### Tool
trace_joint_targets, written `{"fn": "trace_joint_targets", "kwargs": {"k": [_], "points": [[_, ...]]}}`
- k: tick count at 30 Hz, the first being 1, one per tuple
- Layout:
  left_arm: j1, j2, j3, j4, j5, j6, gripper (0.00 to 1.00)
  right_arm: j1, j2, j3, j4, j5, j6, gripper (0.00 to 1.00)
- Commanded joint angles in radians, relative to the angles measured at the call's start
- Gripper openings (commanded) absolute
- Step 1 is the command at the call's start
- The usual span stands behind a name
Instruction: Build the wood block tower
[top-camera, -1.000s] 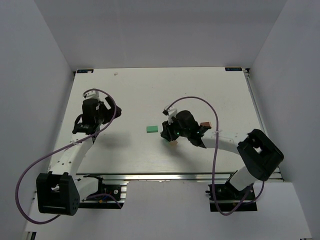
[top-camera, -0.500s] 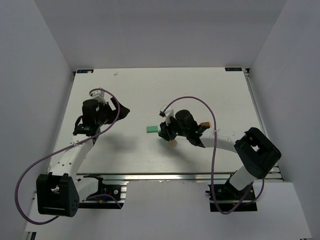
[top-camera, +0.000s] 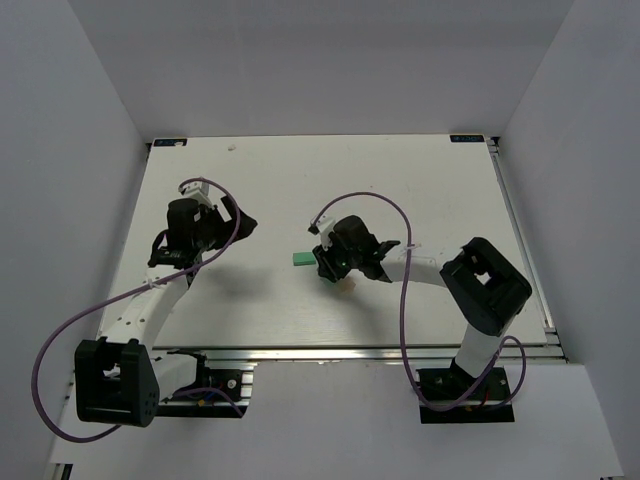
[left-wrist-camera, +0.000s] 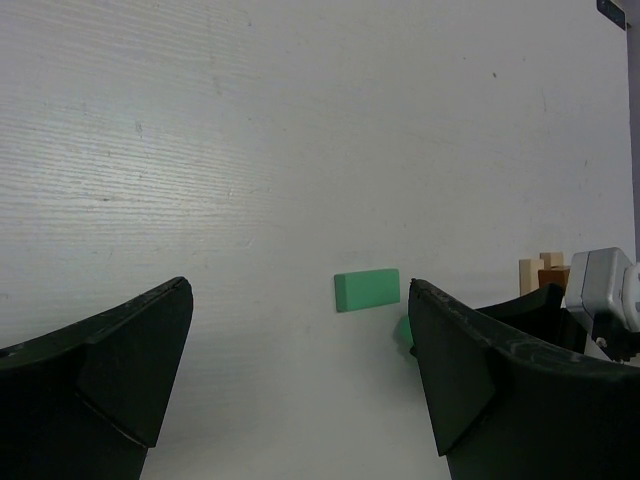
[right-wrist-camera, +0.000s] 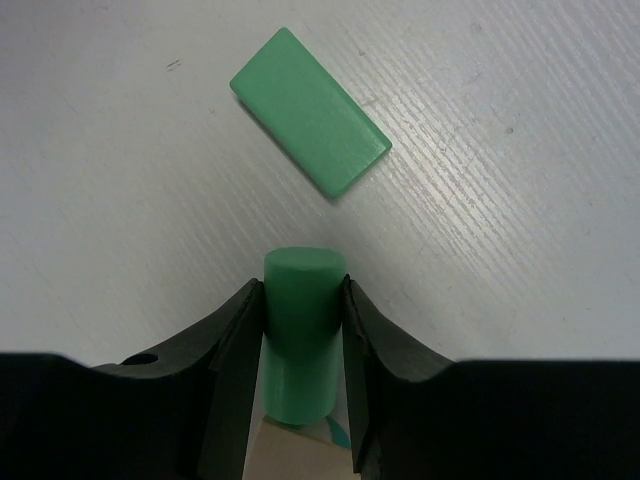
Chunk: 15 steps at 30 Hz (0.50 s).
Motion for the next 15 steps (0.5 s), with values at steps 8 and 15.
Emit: {"fn": "trace_joint_targets", "kwargs": {"k": [8, 15], "points": [[0.002, -0.008, 0.006, -0.017, -0.041, 0.019, 0.98, 0.005, 0.009, 0.022, -0.006, 0.023, -0.01, 0.27], [0.002, -0.01, 0.006, -0.028, -0.064, 0.022, 0.98, 0.005, -0.008, 0.002, 0.008, 0.017, -0.012, 0.31]]}}
